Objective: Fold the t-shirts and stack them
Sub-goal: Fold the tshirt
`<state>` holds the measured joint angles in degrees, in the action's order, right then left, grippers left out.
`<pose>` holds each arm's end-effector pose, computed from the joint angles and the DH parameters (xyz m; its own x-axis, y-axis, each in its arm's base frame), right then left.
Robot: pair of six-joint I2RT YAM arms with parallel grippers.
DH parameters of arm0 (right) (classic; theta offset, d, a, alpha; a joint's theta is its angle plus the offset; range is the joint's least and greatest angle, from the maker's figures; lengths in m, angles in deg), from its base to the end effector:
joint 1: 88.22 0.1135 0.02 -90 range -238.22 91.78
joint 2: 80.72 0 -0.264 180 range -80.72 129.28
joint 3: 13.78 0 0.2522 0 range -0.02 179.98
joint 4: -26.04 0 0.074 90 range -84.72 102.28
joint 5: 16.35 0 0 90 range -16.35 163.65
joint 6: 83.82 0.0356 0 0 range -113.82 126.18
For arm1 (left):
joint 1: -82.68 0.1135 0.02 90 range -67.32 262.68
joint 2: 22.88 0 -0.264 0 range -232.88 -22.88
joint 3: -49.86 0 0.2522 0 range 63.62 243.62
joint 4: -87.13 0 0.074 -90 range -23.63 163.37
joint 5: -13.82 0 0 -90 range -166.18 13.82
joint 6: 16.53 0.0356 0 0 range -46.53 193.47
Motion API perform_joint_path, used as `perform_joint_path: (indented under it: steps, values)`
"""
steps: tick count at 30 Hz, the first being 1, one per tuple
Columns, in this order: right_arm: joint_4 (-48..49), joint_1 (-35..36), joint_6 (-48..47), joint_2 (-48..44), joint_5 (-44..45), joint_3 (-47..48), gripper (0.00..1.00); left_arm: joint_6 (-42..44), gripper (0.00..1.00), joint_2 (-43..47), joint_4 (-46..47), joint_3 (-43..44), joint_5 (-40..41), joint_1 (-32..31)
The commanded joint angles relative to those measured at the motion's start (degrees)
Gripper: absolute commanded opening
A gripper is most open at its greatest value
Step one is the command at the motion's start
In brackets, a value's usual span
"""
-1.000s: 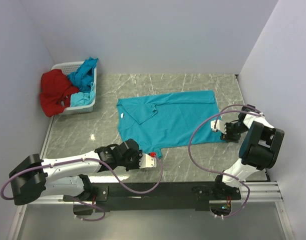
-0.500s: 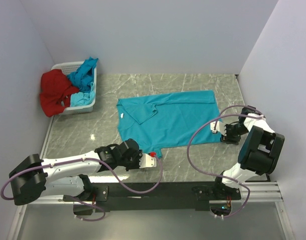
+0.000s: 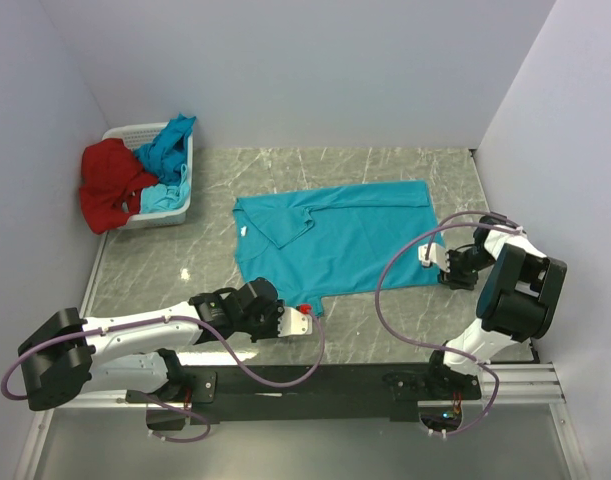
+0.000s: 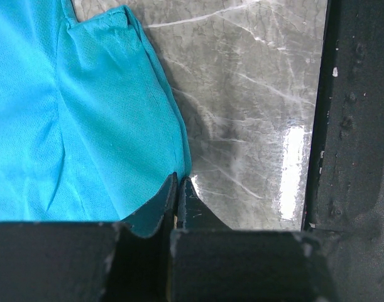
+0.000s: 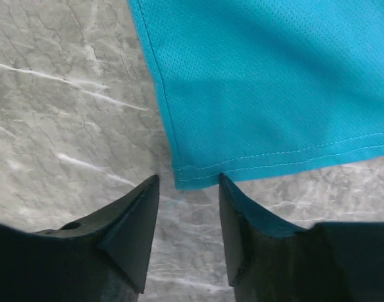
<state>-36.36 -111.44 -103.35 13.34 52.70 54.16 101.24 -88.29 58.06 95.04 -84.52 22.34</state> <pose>0.2512 -0.0939 0.1586 -0.0319 -0.9441 -0.3282 -0.9861 0.0833 -0.1438 0.1034 -0.1920 0.1835 0.0904 0.7728 -0.6282 0.9770 0.0536 0.2065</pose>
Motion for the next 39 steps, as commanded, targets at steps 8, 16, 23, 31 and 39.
perform_joint_path:
  steps: [8,16,23,31,39]
  values:
    - [2.32,0.90,2.22,2.45,2.67,-0.03,0.25,-0.35,0.00,0.54,0.46,1.72,-1.15,0.22]
    - [2.32,0.64,6.87,-0.46,-2.59,1.72,0.00,-0.26,0.00,3.36,2.04,1.01,0.78,0.66]
    - [2.50,0.64,13.89,-3.44,-8.22,2.69,0.00,-0.52,0.00,7.56,4.41,0.49,3.15,2.32]
    - [5.92,0.90,23.83,-5.11,-11.65,3.31,0.00,-1.93,0.00,9.78,8.28,1.80,1.83,5.84]
    - [13.74,1.69,36.66,-6.87,-12.63,3.84,0.00,-1.49,0.00,6.52,6.61,6.89,6.66,6.90]
